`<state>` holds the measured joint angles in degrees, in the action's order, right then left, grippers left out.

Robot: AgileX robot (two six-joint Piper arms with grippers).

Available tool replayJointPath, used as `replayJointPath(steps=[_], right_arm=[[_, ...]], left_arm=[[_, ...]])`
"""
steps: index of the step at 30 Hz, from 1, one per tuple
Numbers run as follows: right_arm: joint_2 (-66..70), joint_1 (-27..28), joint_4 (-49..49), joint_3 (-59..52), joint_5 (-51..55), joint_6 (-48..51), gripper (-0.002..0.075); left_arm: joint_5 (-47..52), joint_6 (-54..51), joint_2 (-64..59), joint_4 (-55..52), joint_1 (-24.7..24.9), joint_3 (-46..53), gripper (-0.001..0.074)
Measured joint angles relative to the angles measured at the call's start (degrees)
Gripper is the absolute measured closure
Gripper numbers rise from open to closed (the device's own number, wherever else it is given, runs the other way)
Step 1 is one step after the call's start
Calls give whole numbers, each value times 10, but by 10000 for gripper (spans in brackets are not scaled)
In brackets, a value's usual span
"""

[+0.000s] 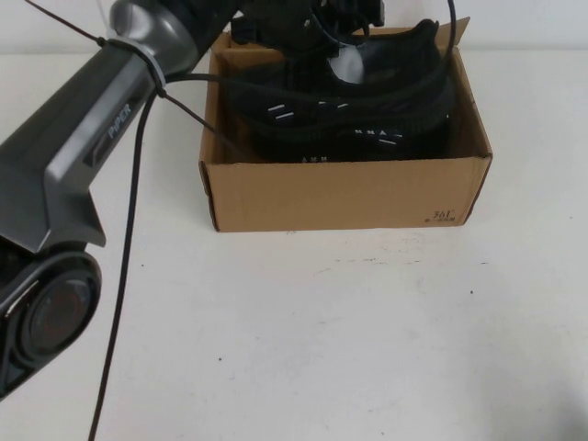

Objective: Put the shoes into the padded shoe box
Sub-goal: Place the shoe in the shoe box

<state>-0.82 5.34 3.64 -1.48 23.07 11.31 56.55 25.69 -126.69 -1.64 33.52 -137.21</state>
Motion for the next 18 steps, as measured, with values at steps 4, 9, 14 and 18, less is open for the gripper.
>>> replayJointPath(steps=[4, 9, 14, 18], right_arm=[[0, 0, 0, 0, 0, 0, 734], [0, 0, 0, 0, 0, 0, 734], [0, 0, 0, 0, 0, 0, 734], [0, 0, 0, 0, 0, 0, 734]], left_arm=[[-2, 20, -3, -19, 6, 0, 724], [0, 23, -16, -25, 11, -1, 724], [7, 23, -32, -30, 17, -1, 724], [9, 23, -37, -30, 18, -2, 724]])
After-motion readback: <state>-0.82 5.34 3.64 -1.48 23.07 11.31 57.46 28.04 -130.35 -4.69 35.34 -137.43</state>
